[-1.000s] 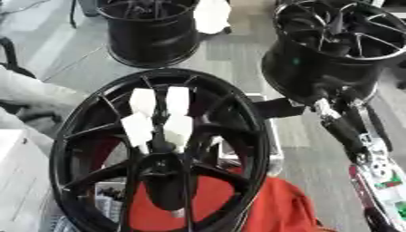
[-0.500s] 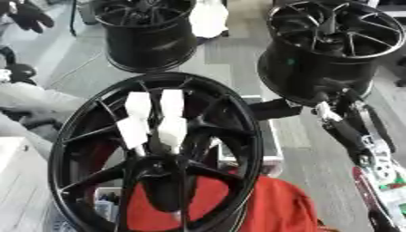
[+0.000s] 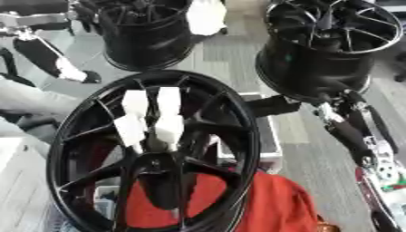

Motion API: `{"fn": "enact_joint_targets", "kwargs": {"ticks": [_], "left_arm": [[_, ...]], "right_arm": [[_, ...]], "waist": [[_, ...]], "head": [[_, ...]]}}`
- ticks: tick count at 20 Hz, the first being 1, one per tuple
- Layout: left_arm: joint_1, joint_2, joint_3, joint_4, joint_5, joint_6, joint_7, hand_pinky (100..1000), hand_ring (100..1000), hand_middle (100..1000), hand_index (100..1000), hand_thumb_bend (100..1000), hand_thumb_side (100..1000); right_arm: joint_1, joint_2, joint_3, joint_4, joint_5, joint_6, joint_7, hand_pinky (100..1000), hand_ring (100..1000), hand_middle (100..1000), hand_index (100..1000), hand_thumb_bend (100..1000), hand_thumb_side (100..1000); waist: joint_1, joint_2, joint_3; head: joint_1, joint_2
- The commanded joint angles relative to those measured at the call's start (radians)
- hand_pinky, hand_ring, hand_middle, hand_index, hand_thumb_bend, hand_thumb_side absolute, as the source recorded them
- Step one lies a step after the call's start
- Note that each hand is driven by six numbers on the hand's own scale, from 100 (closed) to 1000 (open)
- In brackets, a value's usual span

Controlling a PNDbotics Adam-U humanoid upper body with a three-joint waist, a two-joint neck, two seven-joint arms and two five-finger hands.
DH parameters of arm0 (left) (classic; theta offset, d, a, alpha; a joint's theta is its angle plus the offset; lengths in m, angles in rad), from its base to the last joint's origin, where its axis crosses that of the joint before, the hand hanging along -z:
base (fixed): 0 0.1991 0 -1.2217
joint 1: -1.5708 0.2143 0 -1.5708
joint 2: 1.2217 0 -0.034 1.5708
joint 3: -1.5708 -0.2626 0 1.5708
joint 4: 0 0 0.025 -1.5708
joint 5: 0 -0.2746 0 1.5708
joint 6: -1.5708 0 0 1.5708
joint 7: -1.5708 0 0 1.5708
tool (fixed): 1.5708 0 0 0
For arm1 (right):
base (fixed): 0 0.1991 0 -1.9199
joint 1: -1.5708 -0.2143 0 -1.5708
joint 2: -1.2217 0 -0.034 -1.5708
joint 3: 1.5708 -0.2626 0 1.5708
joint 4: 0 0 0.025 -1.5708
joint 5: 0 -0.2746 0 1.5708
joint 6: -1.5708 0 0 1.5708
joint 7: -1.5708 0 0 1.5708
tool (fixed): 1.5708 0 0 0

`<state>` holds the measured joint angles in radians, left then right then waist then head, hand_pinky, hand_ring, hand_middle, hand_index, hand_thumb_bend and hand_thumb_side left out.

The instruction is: Pull the pin out of the wheel hub.

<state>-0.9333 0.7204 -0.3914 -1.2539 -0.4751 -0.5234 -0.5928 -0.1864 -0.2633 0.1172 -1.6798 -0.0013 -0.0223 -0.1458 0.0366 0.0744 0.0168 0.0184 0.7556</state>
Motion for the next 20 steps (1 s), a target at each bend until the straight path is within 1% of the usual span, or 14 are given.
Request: {"fn": "enact_joint_targets", "kwargs": {"ticks": [1, 3, 7, 10, 14, 20], "left_arm": [[-0.03, -0.011, -0.016, 0.04, -0.052, -0.37, -0.314, 666, 716, 745, 859, 545, 458], [-0.033, -0.018, -0.026, 0.053, -0.063, -0.38, -0.314, 659, 709, 739, 856, 544, 450], [-0.03, -0.026, -0.04, 0.069, -0.072, -0.383, -0.314, 632, 681, 711, 838, 518, 439], [-0.023, -0.032, -0.066, 0.073, -0.046, -0.384, -0.314, 614, 671, 702, 836, 495, 448], [-0.016, -0.022, -0.105, 0.051, 0.0, -0.384, -0.314, 608, 666, 696, 832, 475, 441], [0.0, -0.019, -0.136, 0.045, -0.006, -0.384, -0.314, 593, 655, 682, 819, 479, 452]], "right_arm": [[-0.011, -0.022, -0.001, -0.01, 0.002, -0.003, 0.003, 680, 712, 758, 872, 100, 406], [-0.01, -0.022, -0.001, -0.009, 0.002, -0.003, 0.004, 680, 712, 758, 872, 100, 406], [-0.011, -0.021, 0.001, -0.008, 0.002, -0.005, 0.005, 681, 712, 758, 872, 100, 406], [-0.011, -0.019, 0.001, -0.008, 0.002, -0.005, 0.006, 681, 712, 758, 872, 100, 407], [-0.011, -0.02, 0.0, -0.007, 0.002, -0.006, 0.005, 681, 712, 758, 872, 100, 407], [-0.012, -0.018, 0.001, -0.007, 0.002, -0.006, 0.007, 681, 712, 758, 872, 100, 408]], "waist": [[0.002, -0.01, -0.003], [0.004, -0.01, -0.004], [0.006, -0.011, -0.005], [0.006, -0.011, -0.007], [0.006, -0.012, -0.007], [0.006, -0.013, -0.006]], "head": [[0.007, 0.004], [0.007, 0.005], [0.008, 0.004], [0.01, 0.001], [0.011, -0.001], [0.01, -0.004]]}}
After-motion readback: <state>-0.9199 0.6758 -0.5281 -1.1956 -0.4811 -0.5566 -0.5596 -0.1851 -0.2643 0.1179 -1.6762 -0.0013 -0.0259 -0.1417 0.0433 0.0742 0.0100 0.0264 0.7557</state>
